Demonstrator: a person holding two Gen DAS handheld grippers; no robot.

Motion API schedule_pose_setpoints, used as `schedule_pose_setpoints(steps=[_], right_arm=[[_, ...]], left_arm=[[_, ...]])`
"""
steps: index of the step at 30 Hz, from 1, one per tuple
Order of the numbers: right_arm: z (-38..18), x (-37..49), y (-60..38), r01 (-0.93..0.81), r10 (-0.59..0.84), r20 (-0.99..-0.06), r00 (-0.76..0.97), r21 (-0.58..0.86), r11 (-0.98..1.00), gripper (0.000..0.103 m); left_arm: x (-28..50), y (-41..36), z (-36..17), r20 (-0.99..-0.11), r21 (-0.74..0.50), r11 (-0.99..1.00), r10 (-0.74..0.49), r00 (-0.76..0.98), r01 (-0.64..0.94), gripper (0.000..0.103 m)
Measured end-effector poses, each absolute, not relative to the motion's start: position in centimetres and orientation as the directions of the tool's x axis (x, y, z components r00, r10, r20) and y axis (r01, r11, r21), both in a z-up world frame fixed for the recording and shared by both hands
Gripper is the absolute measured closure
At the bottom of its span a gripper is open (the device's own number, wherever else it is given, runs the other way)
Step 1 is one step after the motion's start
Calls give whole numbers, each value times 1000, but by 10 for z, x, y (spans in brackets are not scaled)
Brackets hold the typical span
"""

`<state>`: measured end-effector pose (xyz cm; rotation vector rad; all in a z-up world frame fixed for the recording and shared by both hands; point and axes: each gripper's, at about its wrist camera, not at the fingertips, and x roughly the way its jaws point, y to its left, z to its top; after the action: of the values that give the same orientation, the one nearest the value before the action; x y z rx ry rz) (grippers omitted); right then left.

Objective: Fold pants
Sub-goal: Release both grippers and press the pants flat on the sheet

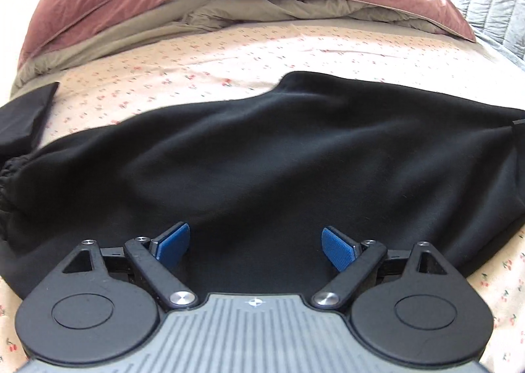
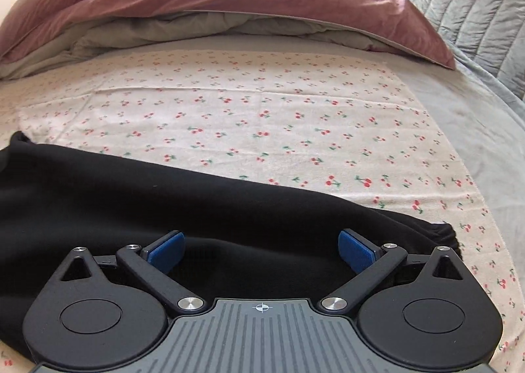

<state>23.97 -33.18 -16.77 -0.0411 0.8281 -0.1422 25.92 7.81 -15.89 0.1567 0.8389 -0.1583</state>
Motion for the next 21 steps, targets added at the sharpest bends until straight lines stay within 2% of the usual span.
schedule_pose_setpoints(steps=[3, 6, 7, 11, 14, 16, 18, 21], right_arm=[[-181, 243, -300, -2, -144, -778, 611, -183, 983, 3], [-195, 248, -288, -7, -190, -799, 571, -236, 972, 0], [-193, 250, -289, 3, -192, -804, 562, -230, 973, 0], [-183, 246, -281, 23, -208, -783, 587, -240, 970, 1], [-171, 238, -267, -33, -79, -772, 630, -128, 991, 1], [-169, 233, -255, -92, 15, -776, 631, -55, 994, 1], [-176, 233, -244, -143, 69, -805, 590, -20, 990, 1], [-193, 238, -242, -164, 6, -859, 512, -91, 982, 0]], left_arm=[[273, 107, -151, -749, 3, 996, -54, 661, 86, 10], [290, 138, -161, -802, 42, 996, 81, 592, -79, 10], [293, 149, -165, -812, 28, 994, 86, 578, -108, 9], [287, 185, -152, -779, -150, 977, -23, 626, -150, 8], [284, 196, -145, -745, -218, 959, -43, 666, -182, 8], [288, 194, -148, -761, -203, 959, -27, 648, -199, 8], [291, 188, -154, -788, -113, 969, 48, 614, -221, 8], [289, 186, -155, -770, -92, 973, 66, 635, -213, 8]])
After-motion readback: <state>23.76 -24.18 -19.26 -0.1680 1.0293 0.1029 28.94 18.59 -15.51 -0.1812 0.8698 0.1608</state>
